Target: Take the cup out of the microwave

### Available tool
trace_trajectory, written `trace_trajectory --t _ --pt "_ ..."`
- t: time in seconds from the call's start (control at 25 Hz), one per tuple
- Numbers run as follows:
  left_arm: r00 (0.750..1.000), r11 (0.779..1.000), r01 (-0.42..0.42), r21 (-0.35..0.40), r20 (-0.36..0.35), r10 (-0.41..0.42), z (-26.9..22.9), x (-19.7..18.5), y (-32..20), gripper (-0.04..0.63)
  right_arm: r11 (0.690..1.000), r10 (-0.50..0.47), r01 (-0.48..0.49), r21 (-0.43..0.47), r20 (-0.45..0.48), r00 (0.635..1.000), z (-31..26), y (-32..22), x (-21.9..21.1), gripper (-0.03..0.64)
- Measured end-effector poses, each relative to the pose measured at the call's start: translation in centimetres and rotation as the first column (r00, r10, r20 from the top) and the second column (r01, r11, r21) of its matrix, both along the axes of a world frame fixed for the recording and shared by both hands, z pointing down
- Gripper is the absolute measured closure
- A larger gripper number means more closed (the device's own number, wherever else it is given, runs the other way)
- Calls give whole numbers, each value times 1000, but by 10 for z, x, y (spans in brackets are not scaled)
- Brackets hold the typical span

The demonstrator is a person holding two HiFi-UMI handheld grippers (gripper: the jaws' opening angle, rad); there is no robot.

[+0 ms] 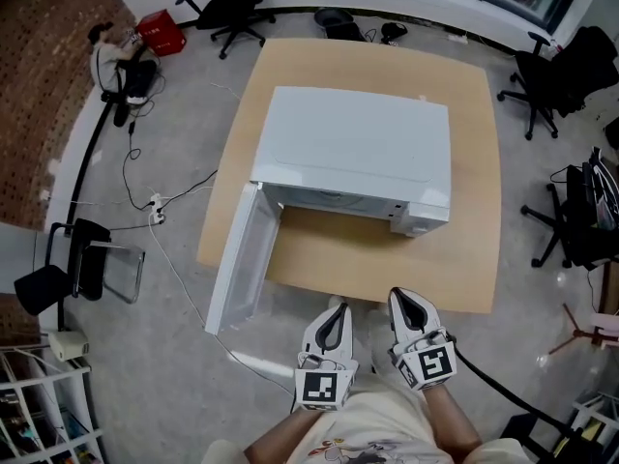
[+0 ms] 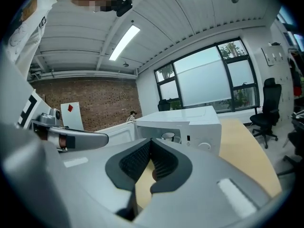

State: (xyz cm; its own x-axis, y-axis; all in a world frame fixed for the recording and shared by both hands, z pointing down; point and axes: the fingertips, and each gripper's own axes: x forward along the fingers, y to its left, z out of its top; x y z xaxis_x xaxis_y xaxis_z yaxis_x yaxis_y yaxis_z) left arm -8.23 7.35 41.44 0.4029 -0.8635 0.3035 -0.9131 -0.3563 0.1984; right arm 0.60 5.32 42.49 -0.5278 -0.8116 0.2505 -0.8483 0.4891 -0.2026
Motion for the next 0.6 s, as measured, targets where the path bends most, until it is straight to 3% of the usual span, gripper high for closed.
trace_trajectory --t 0.16,0.2,0.36,0.6 --pt "999 999 -30 15 -40 30 18 6 -21 592 1000 -6 6 -18 6 1000 3 -12 0 609" --pt "999 999 -34 27 -32 35 23 6 -29 563 1000 -11 11 -19 5 1000 3 -14 1 609" --pt "1000 998 -14 63 26 12 47 1 -74 341 1000 -14 14 -28 0 1000 11 -21 4 609" --pt "996 992 31 119 74 -40 82 -5 -152 279 999 0 -1 -54 -24 1000 34 -39 14 609"
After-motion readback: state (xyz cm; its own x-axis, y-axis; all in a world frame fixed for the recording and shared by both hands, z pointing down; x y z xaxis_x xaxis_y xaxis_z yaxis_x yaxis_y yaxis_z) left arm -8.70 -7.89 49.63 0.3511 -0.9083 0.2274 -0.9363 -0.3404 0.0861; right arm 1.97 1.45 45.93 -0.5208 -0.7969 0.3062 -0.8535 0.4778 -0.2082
